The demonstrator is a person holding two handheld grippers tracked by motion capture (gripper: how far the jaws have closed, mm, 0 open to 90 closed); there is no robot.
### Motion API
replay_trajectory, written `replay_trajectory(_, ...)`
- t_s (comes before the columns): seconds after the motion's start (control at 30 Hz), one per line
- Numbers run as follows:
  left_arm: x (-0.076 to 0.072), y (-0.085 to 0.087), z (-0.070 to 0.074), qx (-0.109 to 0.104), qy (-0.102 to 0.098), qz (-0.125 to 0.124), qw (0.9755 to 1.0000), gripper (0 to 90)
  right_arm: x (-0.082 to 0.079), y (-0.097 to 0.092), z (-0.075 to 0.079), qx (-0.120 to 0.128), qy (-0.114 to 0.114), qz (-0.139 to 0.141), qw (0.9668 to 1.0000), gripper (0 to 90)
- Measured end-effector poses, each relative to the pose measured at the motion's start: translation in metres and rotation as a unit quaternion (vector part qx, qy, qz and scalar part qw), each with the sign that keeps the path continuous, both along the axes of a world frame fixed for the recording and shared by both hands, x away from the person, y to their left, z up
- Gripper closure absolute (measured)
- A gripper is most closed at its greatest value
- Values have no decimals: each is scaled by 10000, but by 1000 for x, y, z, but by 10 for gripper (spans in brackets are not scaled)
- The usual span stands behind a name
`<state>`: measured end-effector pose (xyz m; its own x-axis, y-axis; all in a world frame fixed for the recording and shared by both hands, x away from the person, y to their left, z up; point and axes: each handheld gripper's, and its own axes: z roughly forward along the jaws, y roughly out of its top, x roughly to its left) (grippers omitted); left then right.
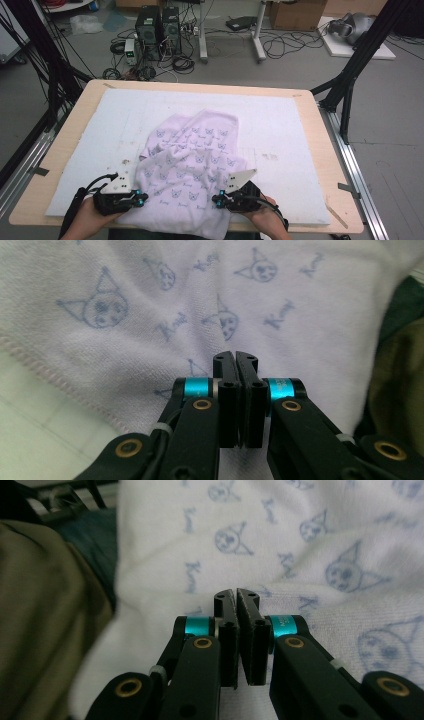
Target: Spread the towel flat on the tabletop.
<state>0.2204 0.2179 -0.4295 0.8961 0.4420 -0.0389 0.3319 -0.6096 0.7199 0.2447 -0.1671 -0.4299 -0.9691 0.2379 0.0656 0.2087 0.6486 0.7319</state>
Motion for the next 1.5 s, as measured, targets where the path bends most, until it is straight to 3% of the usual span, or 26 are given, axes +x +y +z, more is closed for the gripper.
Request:
replay_trajectory(0.07, -12, 2, 7, -31, -54, -9, 10000, 878, -8, -4, 7, 65, -37, 58, 10000, 875)
replay_trajectory(0.23, -41, 4, 29, -344, -162, -124, 9992, 867, -29, -13, 24, 231, 20, 226, 9995, 872)
replay_trajectory(0.33, -45, 3, 36, -280, -444, -22, 9986, 723, -40, -20, 40, 410, -130, 300, 9986, 805)
replay_trajectory(0.4, -37, 4, 35, -281, -498, 92, 9983, 665, -39, -24, 48, 503, -240, 243, 9982, 752)
replay_trajectory(0.5, -17, 2, 28, -349, -591, 211, 9974, 624, -27, -26, 50, 315, -446, 62, 9985, 701)
replay_trajectory(0.67, 15, -13, 18, -289, -690, 188, 9970, 609, 8, -30, 30, 301, -400, -393, 9980, 601)
replay_trajectory(0.77, 35, -22, 11, -297, -513, 203, 9980, 590, 26, -36, 13, 314, -237, -702, 9968, 563)
replay_trajectory(0.83, 44, -27, 8, -307, -398, 212, 9985, 569, 32, -40, 5, 359, -41, -861, 9956, 523)
replay_trajectory(0.87, 46, -29, 6, -310, -360, 219, 9986, 553, 33, -41, 3, 333, -47, -907, 9953, 513)
replay_trajectory(1.0, 50, -35, -1, -319, -166, 139, 9993, 473, 33, -46, -1, 363, -6, -999, 9943, 489)
replay_trajectory(1.13, 52, -38, -10, -155, 24, 108, 9998, 386, 36, -45, -8, 129, 32, -1031, 9946, 492)
replay_trajectory(1.17, 52, -38, -13, -46, 4, 74, 10000, 387, 36, -44, -10, 69, 20, -1027, 9947, 505)
replay_trajectory(1.27, 51, -38, -13, -27, -148, 85, 9999, 452, 33, -40, -11, -157, -250, -1055, 9940, 607)
replay_trajectory(1.33, 51, -37, -12, -30, -135, 58, 9999, 561, 32, -37, -11, -273, -359, -1069, 9932, 684)
replay_trajectory(1.5, 48, -39, -10, -3, -173, 17, 9998, 785, 33, -34, -10, -292, -263, -1050, 9937, 840)
